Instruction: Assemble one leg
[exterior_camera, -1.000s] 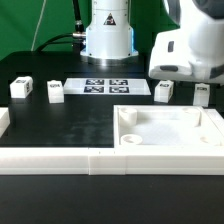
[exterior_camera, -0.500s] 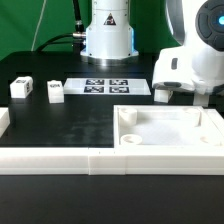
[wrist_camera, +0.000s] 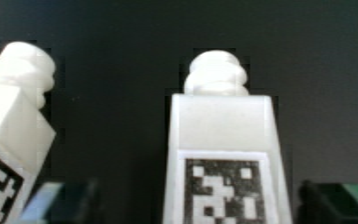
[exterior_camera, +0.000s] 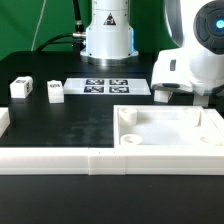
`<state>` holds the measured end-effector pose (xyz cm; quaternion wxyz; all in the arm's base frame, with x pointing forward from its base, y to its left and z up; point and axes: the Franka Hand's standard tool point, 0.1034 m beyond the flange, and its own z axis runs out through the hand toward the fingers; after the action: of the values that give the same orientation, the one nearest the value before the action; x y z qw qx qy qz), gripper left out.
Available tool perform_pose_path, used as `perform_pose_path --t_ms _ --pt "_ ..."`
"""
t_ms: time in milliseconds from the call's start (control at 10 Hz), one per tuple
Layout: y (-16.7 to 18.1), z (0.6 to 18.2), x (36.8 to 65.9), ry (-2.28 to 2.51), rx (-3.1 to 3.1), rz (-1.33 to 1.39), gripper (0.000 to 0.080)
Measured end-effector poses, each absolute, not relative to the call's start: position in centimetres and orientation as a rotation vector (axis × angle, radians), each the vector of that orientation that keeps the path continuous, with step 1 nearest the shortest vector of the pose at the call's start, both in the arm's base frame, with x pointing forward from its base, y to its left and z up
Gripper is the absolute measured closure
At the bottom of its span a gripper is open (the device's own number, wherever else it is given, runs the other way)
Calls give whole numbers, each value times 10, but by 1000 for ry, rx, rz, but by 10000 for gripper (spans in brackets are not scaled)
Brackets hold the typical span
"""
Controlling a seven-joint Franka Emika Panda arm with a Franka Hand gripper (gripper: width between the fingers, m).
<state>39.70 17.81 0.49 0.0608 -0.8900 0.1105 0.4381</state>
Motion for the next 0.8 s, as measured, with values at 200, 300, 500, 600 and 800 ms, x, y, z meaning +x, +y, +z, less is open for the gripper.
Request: perform_pose_path --t_ms 200,300,500,600,800 --pt "178 5 397 334 -2693 1326 413" --pt "178 5 397 334 -2693 1326 511" --pt "178 5 397 334 -2693 1326 511" --pt "178 5 397 334 -2693 1326 511" --pt "176 6 398 331 -2691 1327 511"
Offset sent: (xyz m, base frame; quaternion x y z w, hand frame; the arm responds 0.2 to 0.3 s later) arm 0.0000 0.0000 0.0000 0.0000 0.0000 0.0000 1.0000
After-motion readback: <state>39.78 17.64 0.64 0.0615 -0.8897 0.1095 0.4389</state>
